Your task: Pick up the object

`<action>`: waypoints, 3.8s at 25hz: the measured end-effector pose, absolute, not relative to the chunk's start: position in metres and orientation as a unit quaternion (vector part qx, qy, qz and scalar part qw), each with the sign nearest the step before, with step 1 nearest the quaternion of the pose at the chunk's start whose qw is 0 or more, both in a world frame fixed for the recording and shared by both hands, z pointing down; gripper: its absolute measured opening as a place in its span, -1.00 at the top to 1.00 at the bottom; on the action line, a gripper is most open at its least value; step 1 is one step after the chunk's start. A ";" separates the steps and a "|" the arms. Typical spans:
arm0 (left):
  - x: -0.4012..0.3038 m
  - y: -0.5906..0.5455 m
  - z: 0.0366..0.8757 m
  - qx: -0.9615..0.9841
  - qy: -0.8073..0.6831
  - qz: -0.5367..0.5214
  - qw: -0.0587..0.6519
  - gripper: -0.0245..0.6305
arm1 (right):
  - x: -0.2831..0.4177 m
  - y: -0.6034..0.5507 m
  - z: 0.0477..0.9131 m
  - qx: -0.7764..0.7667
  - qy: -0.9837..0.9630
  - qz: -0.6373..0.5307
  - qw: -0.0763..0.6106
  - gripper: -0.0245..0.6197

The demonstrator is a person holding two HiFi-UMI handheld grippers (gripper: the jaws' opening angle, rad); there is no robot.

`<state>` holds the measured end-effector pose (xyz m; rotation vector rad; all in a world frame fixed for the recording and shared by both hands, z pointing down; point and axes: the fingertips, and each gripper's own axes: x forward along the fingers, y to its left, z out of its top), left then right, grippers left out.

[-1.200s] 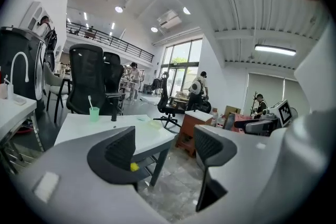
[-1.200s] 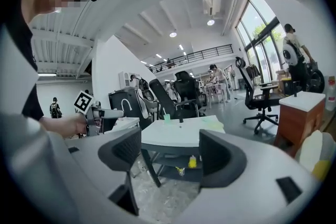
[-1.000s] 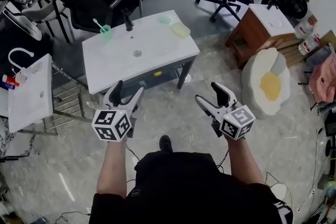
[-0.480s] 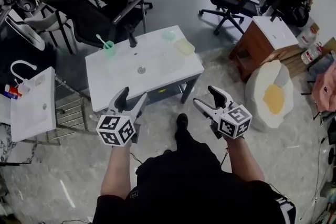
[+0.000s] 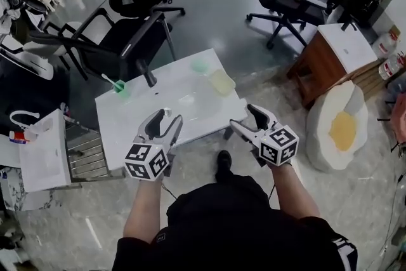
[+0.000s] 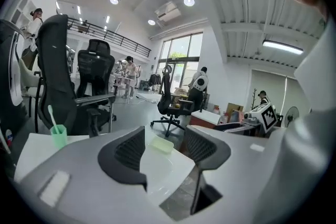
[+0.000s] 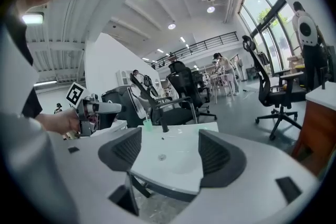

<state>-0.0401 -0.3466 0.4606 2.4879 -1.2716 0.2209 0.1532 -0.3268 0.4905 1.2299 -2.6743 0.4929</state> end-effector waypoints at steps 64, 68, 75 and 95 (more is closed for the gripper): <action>-0.080 -0.452 0.539 0.852 -0.446 0.104 0.255 0.44 | 0.101 -0.522 0.745 0.320 -0.764 0.060 0.558 0.00; -0.078 -0.453 0.538 0.852 -0.445 0.101 0.258 0.46 | 0.093 -0.518 0.743 0.320 -0.764 0.021 0.560 0.29; -0.089 -0.452 0.532 0.848 -0.453 0.096 0.258 0.49 | 0.095 -0.514 0.740 0.315 -0.758 0.002 0.572 0.47; -0.148 -0.460 0.493 0.848 -0.470 0.043 0.240 0.61 | 0.087 -0.524 0.651 0.379 -0.766 -0.034 0.518 0.70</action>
